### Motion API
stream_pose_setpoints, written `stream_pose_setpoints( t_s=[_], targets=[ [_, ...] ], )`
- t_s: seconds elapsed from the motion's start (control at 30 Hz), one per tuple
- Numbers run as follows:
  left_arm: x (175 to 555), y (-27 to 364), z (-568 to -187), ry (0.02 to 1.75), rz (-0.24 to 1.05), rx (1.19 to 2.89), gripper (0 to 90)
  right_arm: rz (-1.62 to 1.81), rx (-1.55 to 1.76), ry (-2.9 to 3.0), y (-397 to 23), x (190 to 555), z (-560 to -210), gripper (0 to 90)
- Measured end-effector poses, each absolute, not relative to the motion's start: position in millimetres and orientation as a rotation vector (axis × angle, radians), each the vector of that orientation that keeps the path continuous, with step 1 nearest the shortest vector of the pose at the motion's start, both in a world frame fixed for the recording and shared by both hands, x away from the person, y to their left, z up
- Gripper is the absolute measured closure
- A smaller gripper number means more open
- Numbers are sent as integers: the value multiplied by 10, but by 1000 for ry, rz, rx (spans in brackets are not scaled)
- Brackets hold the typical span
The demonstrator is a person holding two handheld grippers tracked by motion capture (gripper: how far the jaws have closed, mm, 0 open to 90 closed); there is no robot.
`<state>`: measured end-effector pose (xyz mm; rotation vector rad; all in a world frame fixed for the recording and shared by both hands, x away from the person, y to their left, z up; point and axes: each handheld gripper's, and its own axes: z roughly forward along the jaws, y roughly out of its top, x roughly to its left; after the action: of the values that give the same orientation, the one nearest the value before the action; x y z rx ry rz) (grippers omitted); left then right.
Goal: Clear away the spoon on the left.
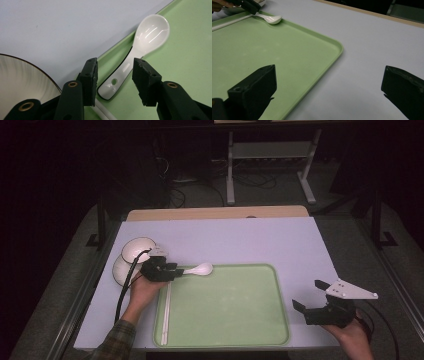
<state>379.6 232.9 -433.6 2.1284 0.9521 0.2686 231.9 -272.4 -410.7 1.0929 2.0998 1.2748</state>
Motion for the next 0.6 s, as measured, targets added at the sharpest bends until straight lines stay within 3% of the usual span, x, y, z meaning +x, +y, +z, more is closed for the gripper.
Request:
stream_pose_setpoints(
  t_s=[0.1,0.2,0.43,0.6],
  targets=[
    [3794,2342,-4302,949,271,2107,561,1276,1093,2100,-2722,2319,-4108,0],
    [3791,2327,-4239,931,259,2072,629,1277,1091,2102,-2717,2321,-4107,0],
    [3879,2129,-4130,875,217,2091,894,1276,1094,2102,-2711,2325,-4111,0],
    [3997,1870,-4137,837,206,2125,900,1279,1091,2105,-2708,2323,-4111,0]
  ],
)
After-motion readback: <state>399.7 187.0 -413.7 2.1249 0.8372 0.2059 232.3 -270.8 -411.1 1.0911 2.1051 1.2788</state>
